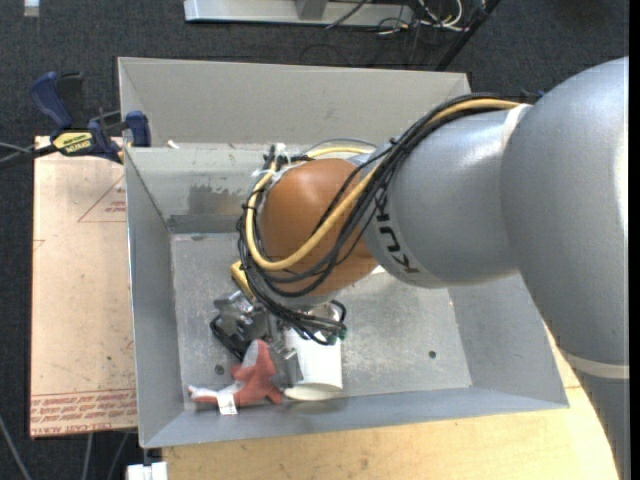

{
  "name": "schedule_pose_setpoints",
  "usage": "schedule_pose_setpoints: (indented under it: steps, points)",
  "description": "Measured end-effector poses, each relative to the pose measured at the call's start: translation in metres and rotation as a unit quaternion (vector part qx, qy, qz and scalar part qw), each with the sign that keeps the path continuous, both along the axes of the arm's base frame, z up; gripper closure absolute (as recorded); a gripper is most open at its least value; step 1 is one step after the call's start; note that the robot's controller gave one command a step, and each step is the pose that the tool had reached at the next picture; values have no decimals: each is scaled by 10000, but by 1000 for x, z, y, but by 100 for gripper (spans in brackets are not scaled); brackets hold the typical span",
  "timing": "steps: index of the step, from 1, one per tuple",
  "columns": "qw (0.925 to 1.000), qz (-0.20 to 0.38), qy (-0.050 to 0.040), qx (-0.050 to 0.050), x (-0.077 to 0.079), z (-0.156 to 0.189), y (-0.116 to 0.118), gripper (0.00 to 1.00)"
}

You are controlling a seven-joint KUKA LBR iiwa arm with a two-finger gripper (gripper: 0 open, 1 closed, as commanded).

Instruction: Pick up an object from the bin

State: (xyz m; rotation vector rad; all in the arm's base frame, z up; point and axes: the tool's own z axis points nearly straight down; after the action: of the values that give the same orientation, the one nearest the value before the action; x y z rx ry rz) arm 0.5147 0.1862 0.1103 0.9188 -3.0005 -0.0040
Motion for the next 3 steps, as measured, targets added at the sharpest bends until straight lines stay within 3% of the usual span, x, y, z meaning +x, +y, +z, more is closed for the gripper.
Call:
schedule_pose_setpoints:
  steps: [1, 3]
  points:
    - [9824, 1868, -26, 24, -4, -42, 25, 100]
    - [9811, 1934, -26, 29, -1, -42, 28, 100]
